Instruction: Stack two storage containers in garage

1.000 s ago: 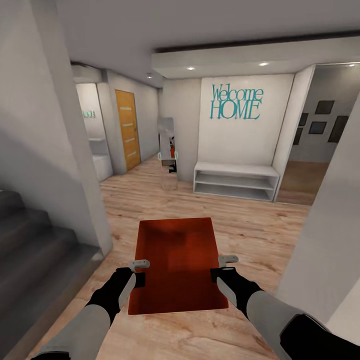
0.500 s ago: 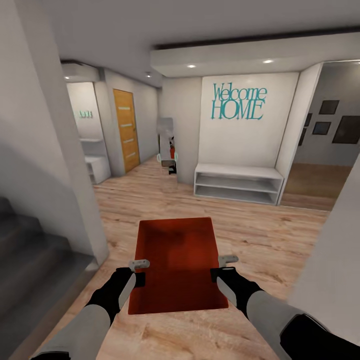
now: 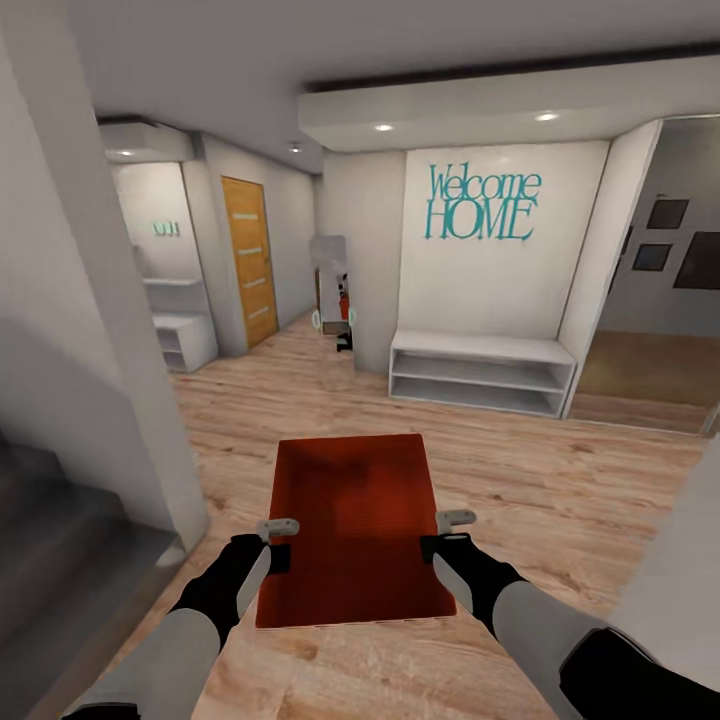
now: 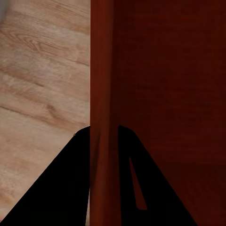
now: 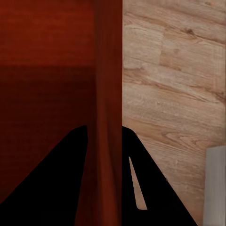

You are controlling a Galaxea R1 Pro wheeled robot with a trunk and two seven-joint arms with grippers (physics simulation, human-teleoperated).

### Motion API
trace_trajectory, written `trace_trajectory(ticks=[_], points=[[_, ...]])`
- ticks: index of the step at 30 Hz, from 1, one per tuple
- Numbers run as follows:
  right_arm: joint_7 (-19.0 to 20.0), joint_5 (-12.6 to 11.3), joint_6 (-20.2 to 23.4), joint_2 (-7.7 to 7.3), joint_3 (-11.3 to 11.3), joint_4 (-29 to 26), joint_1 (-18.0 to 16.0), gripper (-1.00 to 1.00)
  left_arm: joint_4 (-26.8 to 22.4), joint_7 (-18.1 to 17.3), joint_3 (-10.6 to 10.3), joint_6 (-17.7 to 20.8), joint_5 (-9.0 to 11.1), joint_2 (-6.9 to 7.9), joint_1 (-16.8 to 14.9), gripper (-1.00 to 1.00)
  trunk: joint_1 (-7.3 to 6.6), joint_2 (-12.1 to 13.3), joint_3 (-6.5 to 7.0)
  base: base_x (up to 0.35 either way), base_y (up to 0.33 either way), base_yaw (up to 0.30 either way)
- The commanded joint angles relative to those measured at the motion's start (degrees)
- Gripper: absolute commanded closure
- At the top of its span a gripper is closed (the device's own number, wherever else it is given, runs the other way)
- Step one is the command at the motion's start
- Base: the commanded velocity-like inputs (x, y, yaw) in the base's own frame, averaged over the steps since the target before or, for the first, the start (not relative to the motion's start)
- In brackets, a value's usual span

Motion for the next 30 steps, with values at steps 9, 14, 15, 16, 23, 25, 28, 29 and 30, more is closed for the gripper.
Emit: trace_trajectory(ticks=[9,14,15,16,23,25,28,29,30], points=[[-0.3,-1.0,-0.1,0.05,1.2,-1.5,0.0,1.00,-0.1,0.6,0.0,0.4,-0.7,-0.09,0.0,1.00,0.07,-0.1,-0.10,0.323,0.000,0.000],[-0.3,-1.1,-0.1,-0.08,1.1,-1.2,0.0,1.00,-0.2,1.0,0.0,0.4,-0.8,-0.11,0.0,1.00,0.07,-0.1,-0.10,0.323,0.000,0.000],[-0.3,-1.1,-0.1,-0.07,1.1,-1.2,0.0,1.00,-0.2,1.1,0.0,0.4,-0.8,-0.09,0.0,1.00,0.07,-0.1,-0.10,0.323,0.000,0.000],[-0.3,-1.1,-0.2,-0.06,1.1,-1.2,0.0,1.00,-0.2,1.1,0.0,0.4,-0.8,-0.08,0.0,1.00,0.07,-0.1,-0.10,0.323,0.000,0.000],[-0.3,-1.1,-0.2,-0.05,1.2,-1.3,0.0,1.00,-0.2,1.1,0.0,0.4,-0.8,-0.08,0.0,1.00,0.07,-0.1,-0.10,0.323,0.000,0.000],[-0.3,-1.1,-0.2,-0.05,1.2,-1.3,-0.1,1.00,-0.2,1.1,0.0,0.4,-0.8,-0.08,0.0,1.00,0.07,-0.1,-0.10,0.323,0.000,0.000],[-0.3,-1.1,-0.2,-0.05,1.2,-1.6,0.0,1.00,-0.2,1.1,0.0,0.4,-0.8,-0.02,0.0,1.00,0.07,-0.1,-0.10,0.323,0.000,0.000],[-0.3,-1.2,-0.2,-0.05,1.2,-1.7,0.0,1.00,-0.2,1.1,0.0,0.4,-0.7,-0.01,0.0,1.00,0.07,-0.1,-0.10,0.323,0.000,0.000],[-0.3,-1.2,-0.2,-0.05,1.2,-1.7,0.0,1.00,-0.2,1.1,0.0,0.4,-0.7,0.00,0.0,1.00,0.07,-0.1,-0.10,0.323,0.000,0.000]])
